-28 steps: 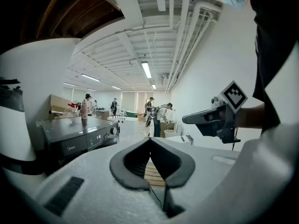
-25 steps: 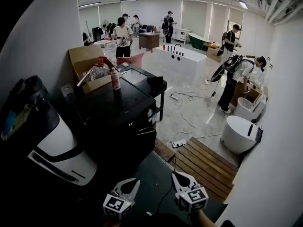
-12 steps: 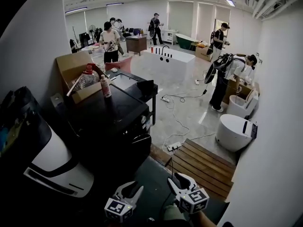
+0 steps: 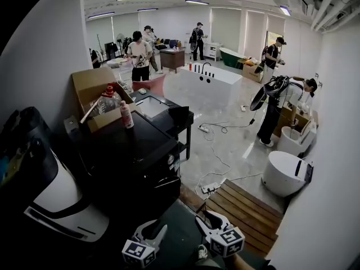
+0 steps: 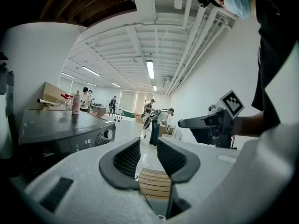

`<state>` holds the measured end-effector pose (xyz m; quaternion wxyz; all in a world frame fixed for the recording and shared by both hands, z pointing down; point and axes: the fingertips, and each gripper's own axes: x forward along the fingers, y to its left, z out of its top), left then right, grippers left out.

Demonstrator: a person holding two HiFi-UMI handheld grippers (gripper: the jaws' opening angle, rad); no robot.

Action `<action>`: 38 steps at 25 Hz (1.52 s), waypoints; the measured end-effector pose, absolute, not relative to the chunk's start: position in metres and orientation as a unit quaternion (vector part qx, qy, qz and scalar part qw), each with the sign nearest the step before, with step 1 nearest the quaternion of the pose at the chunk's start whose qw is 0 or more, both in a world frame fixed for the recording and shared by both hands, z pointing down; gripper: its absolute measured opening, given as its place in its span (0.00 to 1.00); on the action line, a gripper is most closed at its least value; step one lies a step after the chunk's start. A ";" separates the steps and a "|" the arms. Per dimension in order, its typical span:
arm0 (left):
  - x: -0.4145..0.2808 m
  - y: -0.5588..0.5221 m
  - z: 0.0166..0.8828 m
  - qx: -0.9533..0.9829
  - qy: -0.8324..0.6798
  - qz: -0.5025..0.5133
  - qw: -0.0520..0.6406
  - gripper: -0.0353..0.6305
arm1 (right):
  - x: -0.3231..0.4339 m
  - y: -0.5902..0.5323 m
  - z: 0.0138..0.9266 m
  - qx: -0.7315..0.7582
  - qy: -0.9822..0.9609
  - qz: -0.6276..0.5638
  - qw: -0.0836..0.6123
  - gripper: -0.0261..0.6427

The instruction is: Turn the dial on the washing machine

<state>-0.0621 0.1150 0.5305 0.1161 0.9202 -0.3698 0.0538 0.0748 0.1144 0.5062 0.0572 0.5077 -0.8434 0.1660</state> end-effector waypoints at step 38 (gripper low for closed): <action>-0.012 -0.059 0.533 0.884 -0.444 0.026 0.143 0.21 | 0.128 -0.088 0.519 0.449 -0.870 0.183 0.089 0.22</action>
